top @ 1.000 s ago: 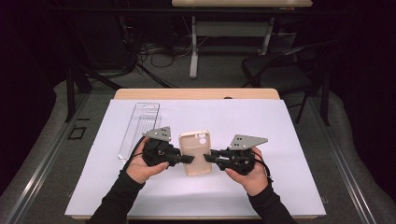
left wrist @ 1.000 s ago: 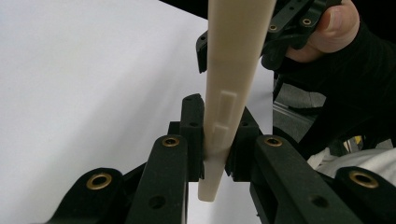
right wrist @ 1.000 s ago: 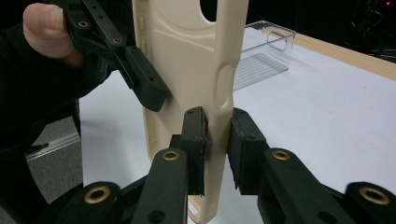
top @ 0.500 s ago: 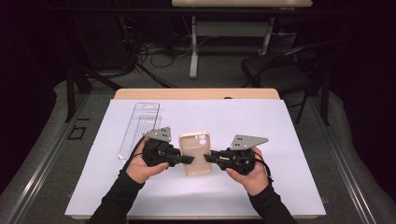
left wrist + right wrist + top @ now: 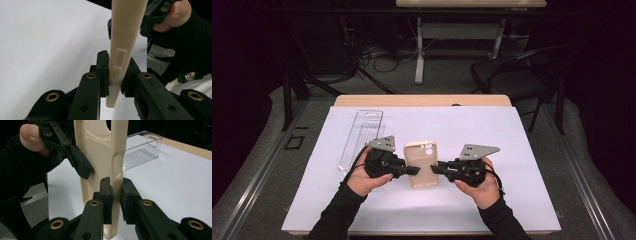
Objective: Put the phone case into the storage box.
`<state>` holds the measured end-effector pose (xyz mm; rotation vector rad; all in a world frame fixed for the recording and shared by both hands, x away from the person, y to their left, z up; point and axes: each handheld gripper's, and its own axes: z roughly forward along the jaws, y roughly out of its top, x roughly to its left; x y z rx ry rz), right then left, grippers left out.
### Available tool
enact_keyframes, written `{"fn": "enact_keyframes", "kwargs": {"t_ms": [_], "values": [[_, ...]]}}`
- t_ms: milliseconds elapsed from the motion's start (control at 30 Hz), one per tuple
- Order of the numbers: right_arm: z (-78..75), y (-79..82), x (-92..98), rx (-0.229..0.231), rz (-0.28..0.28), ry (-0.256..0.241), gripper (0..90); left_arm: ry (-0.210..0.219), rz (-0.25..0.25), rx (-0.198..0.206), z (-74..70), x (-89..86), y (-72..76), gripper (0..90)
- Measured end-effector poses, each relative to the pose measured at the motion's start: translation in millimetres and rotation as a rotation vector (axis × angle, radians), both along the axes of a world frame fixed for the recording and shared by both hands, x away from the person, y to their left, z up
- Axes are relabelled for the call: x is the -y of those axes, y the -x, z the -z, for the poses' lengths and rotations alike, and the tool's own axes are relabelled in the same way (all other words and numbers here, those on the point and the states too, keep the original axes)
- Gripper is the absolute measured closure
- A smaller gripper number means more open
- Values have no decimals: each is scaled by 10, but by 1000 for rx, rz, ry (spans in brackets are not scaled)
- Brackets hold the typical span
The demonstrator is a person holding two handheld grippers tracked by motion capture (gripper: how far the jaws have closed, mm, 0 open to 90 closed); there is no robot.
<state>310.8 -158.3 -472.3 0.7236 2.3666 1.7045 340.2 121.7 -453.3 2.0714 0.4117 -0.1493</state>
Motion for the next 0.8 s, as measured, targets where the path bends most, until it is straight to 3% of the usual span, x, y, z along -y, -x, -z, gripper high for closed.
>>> {"fn": "enact_keyframes", "kwargs": {"t_ms": [800], "values": [[-4,14,-11,0,-3,-1,814,11,-9,0,1,0,-1,769]]}}
